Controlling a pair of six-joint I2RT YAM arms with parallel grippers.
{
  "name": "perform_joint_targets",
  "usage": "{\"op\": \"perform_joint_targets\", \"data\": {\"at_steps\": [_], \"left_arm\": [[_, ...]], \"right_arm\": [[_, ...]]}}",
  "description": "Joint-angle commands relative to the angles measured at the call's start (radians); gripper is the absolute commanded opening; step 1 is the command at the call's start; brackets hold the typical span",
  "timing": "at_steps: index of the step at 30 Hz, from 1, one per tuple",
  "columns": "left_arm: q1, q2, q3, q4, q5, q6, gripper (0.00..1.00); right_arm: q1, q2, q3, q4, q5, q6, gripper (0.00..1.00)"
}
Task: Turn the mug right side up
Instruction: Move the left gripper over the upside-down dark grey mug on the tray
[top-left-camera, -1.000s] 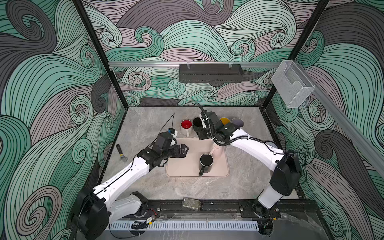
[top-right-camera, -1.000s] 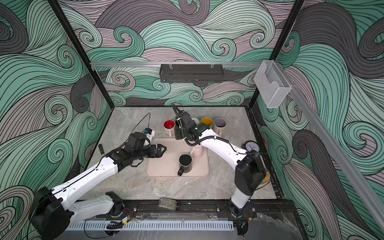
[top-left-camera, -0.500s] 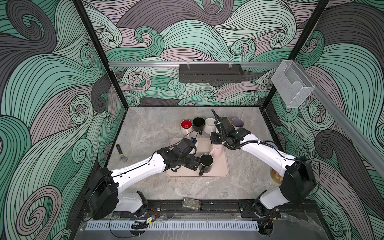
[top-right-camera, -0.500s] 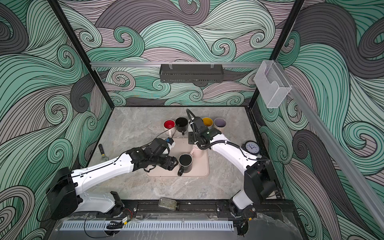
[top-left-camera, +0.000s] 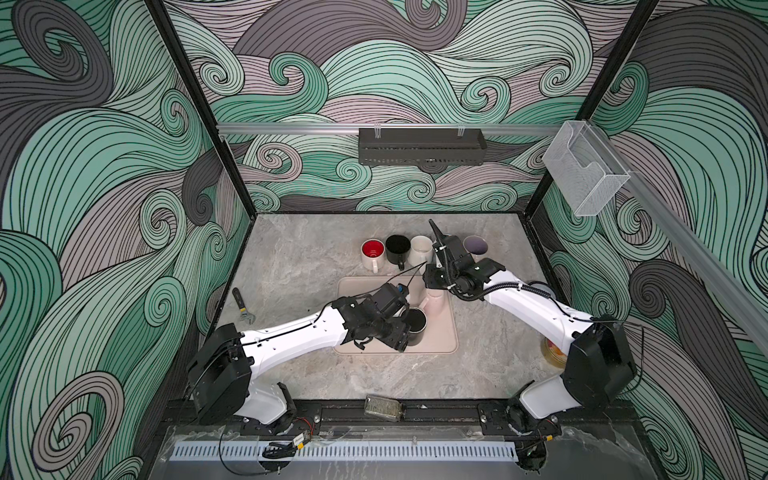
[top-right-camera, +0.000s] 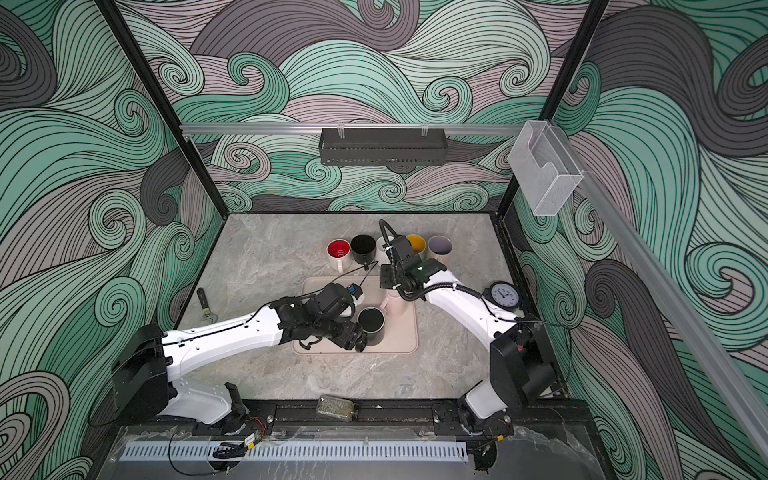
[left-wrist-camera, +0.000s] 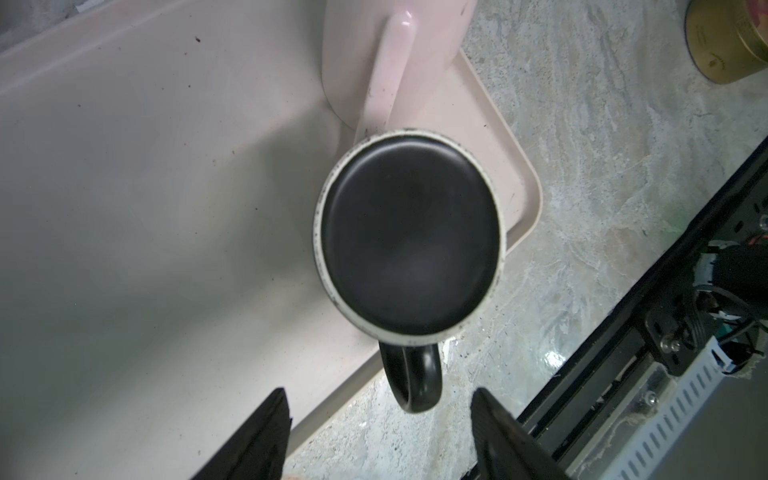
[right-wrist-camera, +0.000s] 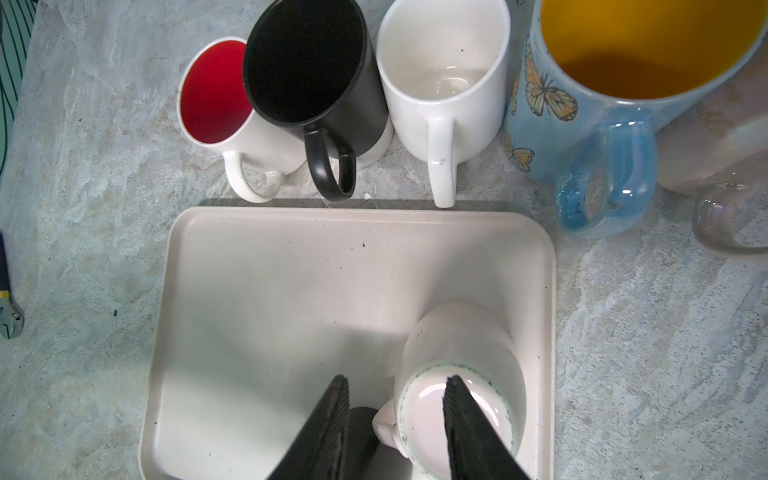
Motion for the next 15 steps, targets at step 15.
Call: {"op": "perform_joint_targets", "data": {"at_steps": [15], "left_arm": [[-0.031,0.155,0.121,-0.057,-0.040,0.049,0.61]], "right_arm": [[-0.019,-0.069,-0.063,0.047,-0.003,0.033,0.39]]}}
